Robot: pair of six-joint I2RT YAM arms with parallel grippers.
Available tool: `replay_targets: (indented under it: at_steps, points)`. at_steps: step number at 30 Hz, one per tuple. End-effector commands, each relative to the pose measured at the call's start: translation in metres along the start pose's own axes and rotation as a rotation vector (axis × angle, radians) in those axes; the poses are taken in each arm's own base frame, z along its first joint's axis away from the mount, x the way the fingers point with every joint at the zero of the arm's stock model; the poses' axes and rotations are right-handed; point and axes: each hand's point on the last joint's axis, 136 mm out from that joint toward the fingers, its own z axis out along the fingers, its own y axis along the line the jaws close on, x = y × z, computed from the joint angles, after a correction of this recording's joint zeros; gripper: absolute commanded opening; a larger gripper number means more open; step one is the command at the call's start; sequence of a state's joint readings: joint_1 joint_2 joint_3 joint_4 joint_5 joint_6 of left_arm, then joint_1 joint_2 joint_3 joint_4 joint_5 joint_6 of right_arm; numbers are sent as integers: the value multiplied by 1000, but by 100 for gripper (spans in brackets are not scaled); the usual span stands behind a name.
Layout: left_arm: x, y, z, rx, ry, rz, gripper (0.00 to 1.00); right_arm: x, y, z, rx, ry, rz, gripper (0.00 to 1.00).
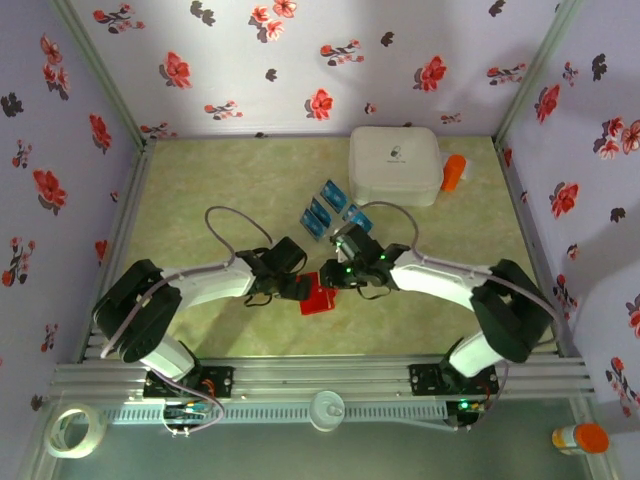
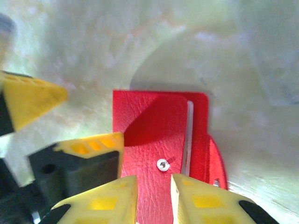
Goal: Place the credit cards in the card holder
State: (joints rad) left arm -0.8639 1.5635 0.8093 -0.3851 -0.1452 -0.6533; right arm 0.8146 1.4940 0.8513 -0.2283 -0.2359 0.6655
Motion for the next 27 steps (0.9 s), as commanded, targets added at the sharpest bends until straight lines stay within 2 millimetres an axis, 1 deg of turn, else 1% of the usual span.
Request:
replay_targets:
  at_steps: [1, 4, 6, 10, 12, 21, 27]
  points:
    - [11, 5, 6, -70, 36, 70, 100, -15, -12, -24, 63, -61, 37, 26]
    - [13, 7, 5, -109, 43, 102, 100, -15, -25, -31, 105, -69, 44, 26]
    - [15, 8, 5, -128, 48, 115, 100, -14, -29, -30, 109, -59, 45, 28]
    - [17, 10, 6, -152, 52, 129, 100, -11, -29, -23, 98, -19, 33, 35]
    - [18, 11, 6, -159, 55, 129, 100, -10, -27, -19, 90, -1, 28, 36]
    - [19, 11, 7, -161, 58, 131, 100, -7, -28, -5, 86, 38, 25, 36]
    - [19, 11, 7, -160, 57, 129, 100, -4, -30, 1, 80, 56, 32, 31]
